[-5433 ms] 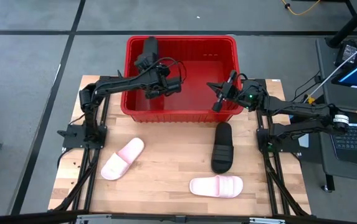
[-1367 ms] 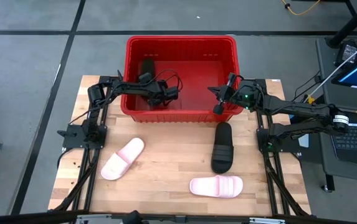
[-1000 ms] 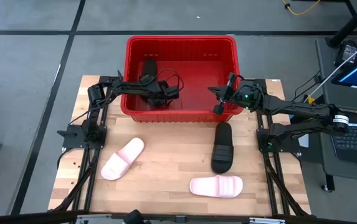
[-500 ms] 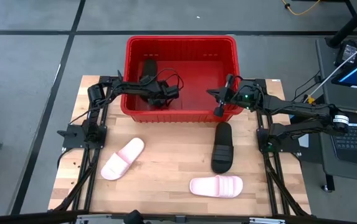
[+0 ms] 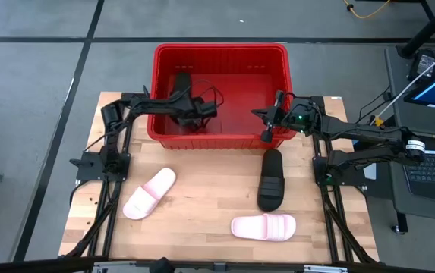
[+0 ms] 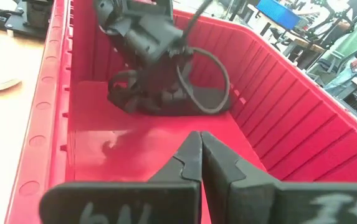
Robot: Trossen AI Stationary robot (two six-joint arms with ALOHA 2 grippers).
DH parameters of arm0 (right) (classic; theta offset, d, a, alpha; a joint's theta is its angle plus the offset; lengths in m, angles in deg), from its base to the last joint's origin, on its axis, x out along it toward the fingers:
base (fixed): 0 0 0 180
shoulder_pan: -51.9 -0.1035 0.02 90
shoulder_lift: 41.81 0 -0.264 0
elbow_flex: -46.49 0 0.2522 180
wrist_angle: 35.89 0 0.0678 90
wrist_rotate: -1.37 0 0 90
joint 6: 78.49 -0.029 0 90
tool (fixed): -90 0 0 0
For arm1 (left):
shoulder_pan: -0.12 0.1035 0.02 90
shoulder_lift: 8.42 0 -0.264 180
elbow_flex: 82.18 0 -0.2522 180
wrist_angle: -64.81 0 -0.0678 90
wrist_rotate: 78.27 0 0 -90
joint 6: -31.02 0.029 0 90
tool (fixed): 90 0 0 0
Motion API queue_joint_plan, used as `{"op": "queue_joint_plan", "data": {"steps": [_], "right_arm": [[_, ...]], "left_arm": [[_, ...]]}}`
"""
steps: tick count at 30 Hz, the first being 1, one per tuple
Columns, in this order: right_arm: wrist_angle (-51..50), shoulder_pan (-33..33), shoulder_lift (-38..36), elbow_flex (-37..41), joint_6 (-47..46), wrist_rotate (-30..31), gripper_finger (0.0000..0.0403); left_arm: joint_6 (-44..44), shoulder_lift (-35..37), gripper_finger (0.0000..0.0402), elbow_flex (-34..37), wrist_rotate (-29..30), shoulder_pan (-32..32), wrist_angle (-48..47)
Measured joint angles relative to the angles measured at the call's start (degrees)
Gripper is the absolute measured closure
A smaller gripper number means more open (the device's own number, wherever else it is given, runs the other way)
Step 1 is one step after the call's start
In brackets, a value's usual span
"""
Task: Pick and place slides into bin
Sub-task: Put the black slides into the red bin
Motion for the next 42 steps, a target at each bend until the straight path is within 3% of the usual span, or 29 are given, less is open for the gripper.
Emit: {"op": "queue_joint_plan", "data": {"steps": [4, 17, 22, 33, 37, 40, 42], "right_arm": [[0.0, 0.0, 0.0, 0.0, 0.0, 0.0, 0.0397], [0.0, 0.0, 0.0, 0.0, 0.0, 0.0, 0.0397], [0.1, 0.0, 0.0, 0.0, 0.6, 0.0, 0.0397], [4.6, -0.2, -0.1, -0.2, 3.2, 0.1, 0.0397], [0.4, -1.6, -0.1, -4.1, 3.2, 0.4, 0.0397], [-5.3, -3.0, -0.2, -9.0, 3.2, 1.2, 0.0397], [-10.3, -4.4, -0.2, -12.4, 3.1, 5.4, 0.0399]], "left_arm": [[1.6, 2.4, 0.0276, 0.0, -3.1, 0.0, 0.2], [3.0, 6.5, 0.0276, 0.0, -5.1, -0.5, 0.0], [3.0, 9.9, 0.0284, 0.0, -3.3, -2.8, 0.0], [5.9, 24.1, 0.0346, 0.0, -1.0, -9.4, 0.4], [8.7, 28.9, 0.0393, 0.0, 1.4, -12.5, 1.3], [10.4, 31.9, 0.0398, 0.0, 2.0, -15.0, 1.8], [10.5, 33.5, 0.04, 0.0, 3.1, -16.7, 1.8]]}}
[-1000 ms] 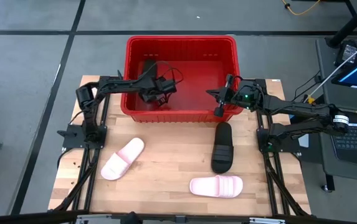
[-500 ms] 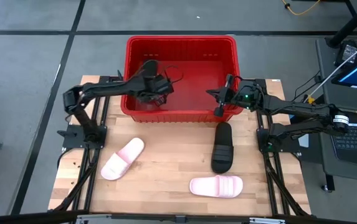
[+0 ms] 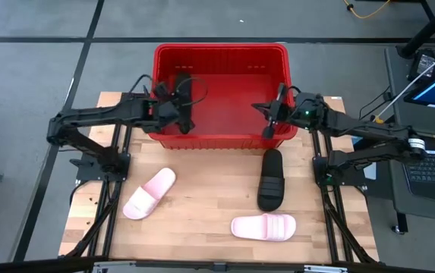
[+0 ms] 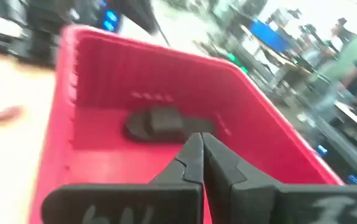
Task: Pick and place slides into bin
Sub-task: Put the black slides into the red bin
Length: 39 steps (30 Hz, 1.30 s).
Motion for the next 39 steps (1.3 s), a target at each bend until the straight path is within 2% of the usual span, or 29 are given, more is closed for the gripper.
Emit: {"op": "queue_joint_plan", "data": {"steps": [4, 7, 10, 13, 18, 25, 28, 33, 39], "right_arm": [[-12.3, -4.4, 0.0, -5.3, -3.0, 10.6, 0.04], [-16.1, -8.2, 0.0, -6.8, -9.1, 11.9, 0.0401], [-18.6, -12.6, 0.3, -6.9, -11.7, 13.1, 0.0401], [-24.1, -17.8, 1.7, -7.5, -14.3, 17.4, 0.0401], [-38.2, -25.0, 7.4, -16.2, -26.2, 21.5, 0.0402], [-65.3, -33.7, 18.8, -31.7, -47.5, 21.9, 0.0402], [-73.1, -38.2, 22.8, -38.2, -56.2, 21.8, 0.0402], [-77.6, -45.4, 25.9, -43.6, -70.1, 21.8, 0.0403], [-77.7, -53.7, 26.1, -39.7, -85.7, 21.8, 0.0403]], "left_arm": [[-0.2, 3.3, 0.04, 1.2, 2.2, -3.9, 2.0], [2.9, 6.2, 0.0401, 5.3, 2.4, -7.5, 8.4], [7.6, 9.3, 0.04, 10.4, -1.1, -11.1, 16.4], [10.7, 12.7, 0.0401, 15.3, -7.1, -13.6, 23.4], [11.3, 17.5, 0.04, 19.9, -12.9, -16.4, 28.9], [10.5, 19.6, 0.04, 20.4, -13.9, -20.2, 27.2], [11.0, 19.6, 0.0401, 20.4, -13.9, -21.1, 25.8], [12.0, 19.6, 0.04, 20.4, -14.0, -22.9, 26.5], [13.0, 19.6, 0.0399, 20.4, -13.9, -25.0, 26.9]]}}
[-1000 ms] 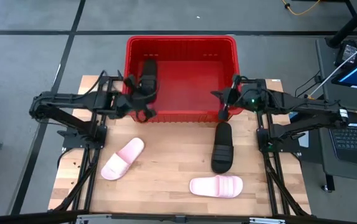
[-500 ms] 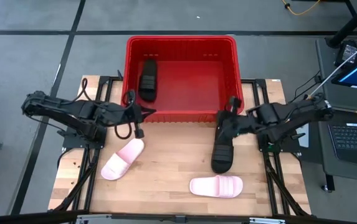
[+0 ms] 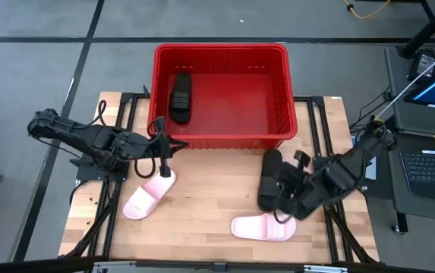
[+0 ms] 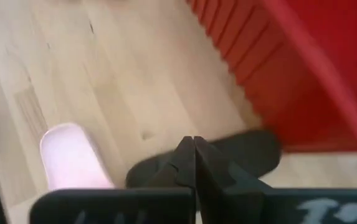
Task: Pick and place slides into bin
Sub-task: Put the black slides into the red bin
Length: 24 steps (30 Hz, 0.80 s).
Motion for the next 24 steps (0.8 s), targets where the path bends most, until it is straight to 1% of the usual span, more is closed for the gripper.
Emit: {"op": "queue_joint_plan", "data": {"steps": [7, 14, 20, 24], "right_arm": [[0.4, -8.1, 0.1, 9.4, -15.3, 0.0, 0.0403], [1.2, -12.9, 0.0, 18.2, -20.9, -0.9, 0.0401], [6.2, -16.8, 0.0, 26.0, -25.3, -1.1, 0.0401], [10.0, -20.3, -0.4, 31.1, -31.5, -1.1, 0.0401]], "left_arm": [[-1.9, 0.0, 0.0399, 0.0, 0.0, -2.2, 2.0], [-2.2, 0.0, 0.0399, 0.0, 0.0, -2.4, 6.3], [-2.8, 0.0, 0.0399, 0.0, 0.0, -2.4, 8.2], [-4.1, -0.3, 0.0399, 0.0, 0.0, -2.1, 10.4]]}}
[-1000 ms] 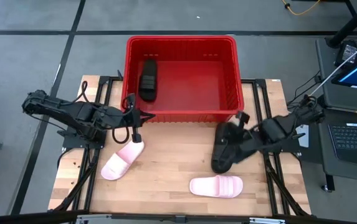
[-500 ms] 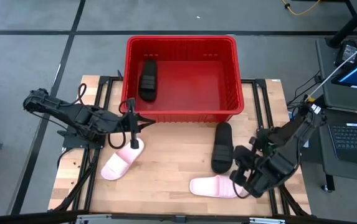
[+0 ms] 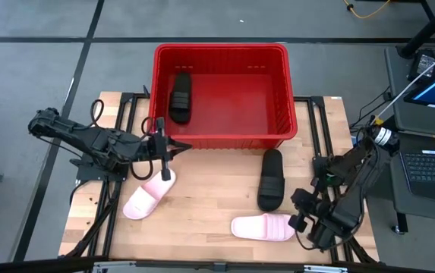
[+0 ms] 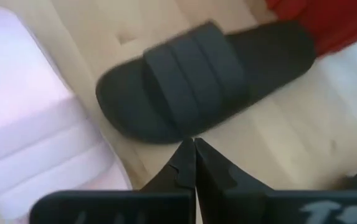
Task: Pick and place slides into bin
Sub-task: Put the black slides into the red bin
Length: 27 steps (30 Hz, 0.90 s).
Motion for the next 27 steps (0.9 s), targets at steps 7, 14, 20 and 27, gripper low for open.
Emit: {"op": "queue_joint_plan", "data": {"steps": [7, 14, 20, 27], "right_arm": [[8.1, -2.4, -1.4, 5.9, -2.6, 1.7, 0.0401], [17.2, -2.2, -1.4, 11.0, -2.4, 6.8, 0.0401], [19.8, -1.2, -1.4, 11.6, 1.8, 7.1, 0.04], [21.7, 2.3, -1.4, 11.6, 12.3, 7.2, 0.0368]], "left_arm": [[-0.1, -0.7, 0.0398, 0.0, 0.1, 0.0, 1.7], [-1.7, -1.2, 0.0397, 0.0, 0.2, 0.0, 1.6], [-2.9, -1.2, 0.0394, 0.0, 0.3, 0.0, 1.6], [-3.9, -1.2, 0.0398, 0.0, 0.3, 0.0, 1.6]]}}
